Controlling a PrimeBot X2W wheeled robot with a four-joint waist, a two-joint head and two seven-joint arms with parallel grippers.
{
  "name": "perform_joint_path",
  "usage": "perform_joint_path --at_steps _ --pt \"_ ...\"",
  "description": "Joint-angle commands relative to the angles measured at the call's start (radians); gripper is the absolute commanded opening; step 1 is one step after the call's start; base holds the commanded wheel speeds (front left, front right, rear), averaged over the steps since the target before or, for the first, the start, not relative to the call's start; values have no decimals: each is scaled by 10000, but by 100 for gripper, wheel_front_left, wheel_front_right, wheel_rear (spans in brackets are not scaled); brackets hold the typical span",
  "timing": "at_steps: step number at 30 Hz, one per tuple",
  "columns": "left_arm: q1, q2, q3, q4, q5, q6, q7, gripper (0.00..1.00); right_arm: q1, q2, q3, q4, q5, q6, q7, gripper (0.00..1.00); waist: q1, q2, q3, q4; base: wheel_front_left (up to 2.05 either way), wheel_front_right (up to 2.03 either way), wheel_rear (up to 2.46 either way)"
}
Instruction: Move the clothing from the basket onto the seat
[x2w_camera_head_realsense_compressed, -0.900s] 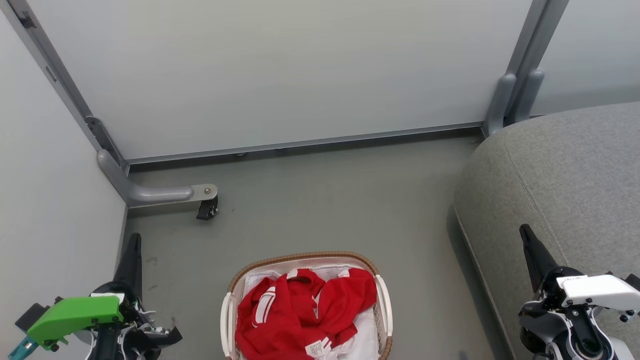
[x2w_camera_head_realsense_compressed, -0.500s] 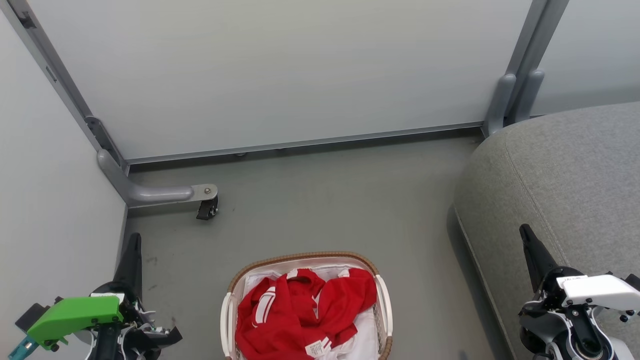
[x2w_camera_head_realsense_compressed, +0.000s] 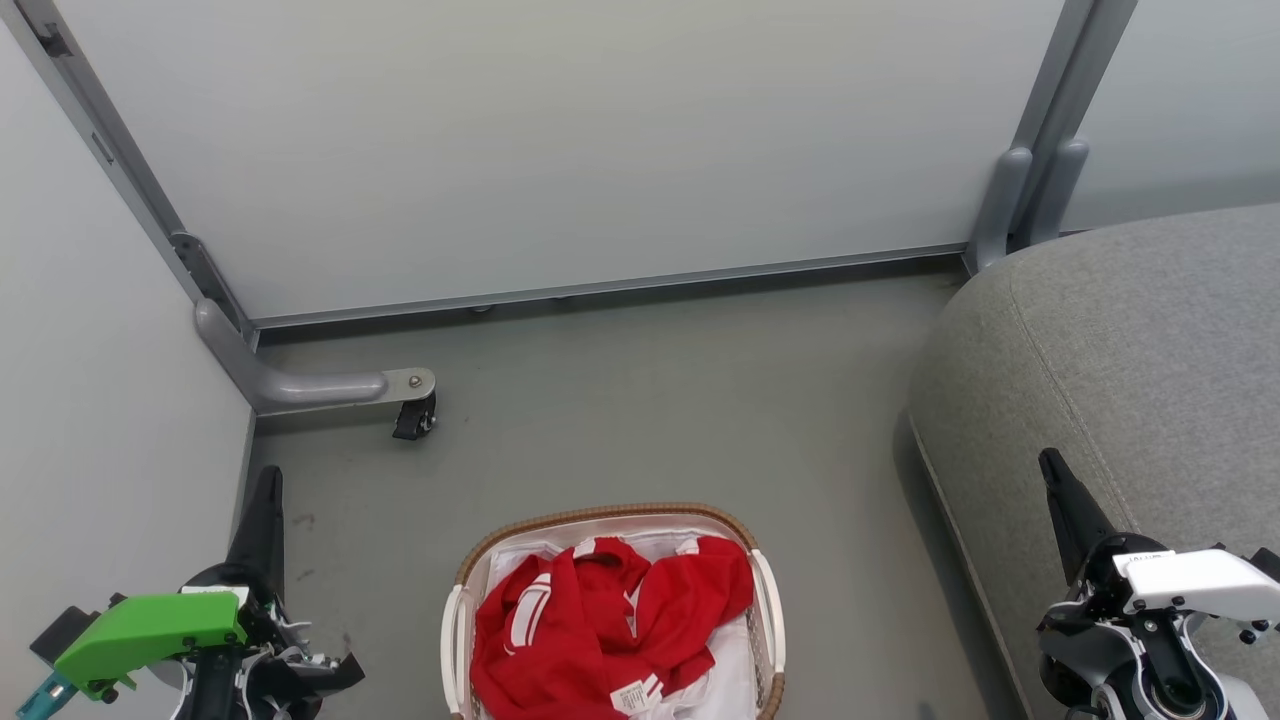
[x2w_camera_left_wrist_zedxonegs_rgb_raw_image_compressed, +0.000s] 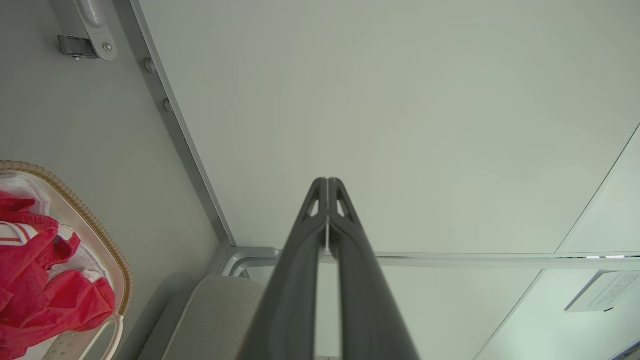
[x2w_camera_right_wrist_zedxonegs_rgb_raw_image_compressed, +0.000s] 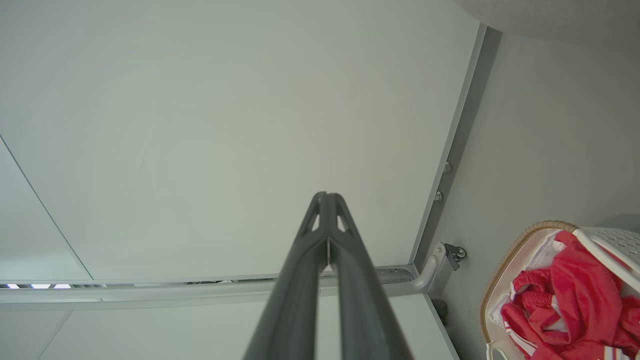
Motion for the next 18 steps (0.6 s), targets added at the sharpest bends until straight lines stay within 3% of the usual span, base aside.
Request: perform_joint_path --at_steps 1,18 --pt "-102 48 13 -16 -28 -40 21 0 -84 -58 -18 -39 34 -4 26 0 0 0 0 0 0 0 0" --pt "-102 48 15 -16 -28 -40 21 0 -84 -58 -18 -39 32 -4 26 0 0 0 0 0 0 0 0"
